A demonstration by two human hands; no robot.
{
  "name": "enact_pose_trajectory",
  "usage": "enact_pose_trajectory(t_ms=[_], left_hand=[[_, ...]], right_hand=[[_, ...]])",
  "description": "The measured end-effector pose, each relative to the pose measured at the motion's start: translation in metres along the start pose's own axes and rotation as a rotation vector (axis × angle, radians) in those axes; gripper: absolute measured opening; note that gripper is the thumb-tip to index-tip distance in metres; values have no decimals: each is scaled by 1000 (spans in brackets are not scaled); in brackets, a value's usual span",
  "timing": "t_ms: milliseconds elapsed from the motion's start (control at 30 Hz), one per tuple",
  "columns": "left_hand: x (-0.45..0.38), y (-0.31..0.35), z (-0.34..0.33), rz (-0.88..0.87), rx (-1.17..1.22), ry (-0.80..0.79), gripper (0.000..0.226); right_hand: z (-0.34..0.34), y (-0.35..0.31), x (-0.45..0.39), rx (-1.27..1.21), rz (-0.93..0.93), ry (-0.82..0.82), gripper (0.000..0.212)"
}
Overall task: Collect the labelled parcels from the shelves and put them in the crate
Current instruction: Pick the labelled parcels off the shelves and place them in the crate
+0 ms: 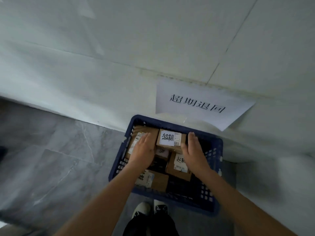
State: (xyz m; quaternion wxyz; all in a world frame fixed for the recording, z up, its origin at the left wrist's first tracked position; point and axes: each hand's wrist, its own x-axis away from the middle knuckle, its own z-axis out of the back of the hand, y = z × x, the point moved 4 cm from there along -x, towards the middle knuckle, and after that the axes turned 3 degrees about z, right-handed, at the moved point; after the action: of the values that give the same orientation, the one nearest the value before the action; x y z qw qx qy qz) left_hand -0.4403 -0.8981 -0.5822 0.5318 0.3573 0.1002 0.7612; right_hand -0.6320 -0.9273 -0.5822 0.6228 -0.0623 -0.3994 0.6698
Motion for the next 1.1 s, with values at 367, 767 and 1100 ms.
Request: enact_pose_trajectory(t_ms=[367,767,1100], left_hand=[[201,-20,254,68,-325,643,67],[498,-182,358,598,-411,968,72],[715,-286,338,1114,-448,1014,68]], right_hand=[[12,-319,105,487,680,107,69],[-145,-530,331,565,1366,-24,71],[-292,-595,538,518,1893,-309,67]])
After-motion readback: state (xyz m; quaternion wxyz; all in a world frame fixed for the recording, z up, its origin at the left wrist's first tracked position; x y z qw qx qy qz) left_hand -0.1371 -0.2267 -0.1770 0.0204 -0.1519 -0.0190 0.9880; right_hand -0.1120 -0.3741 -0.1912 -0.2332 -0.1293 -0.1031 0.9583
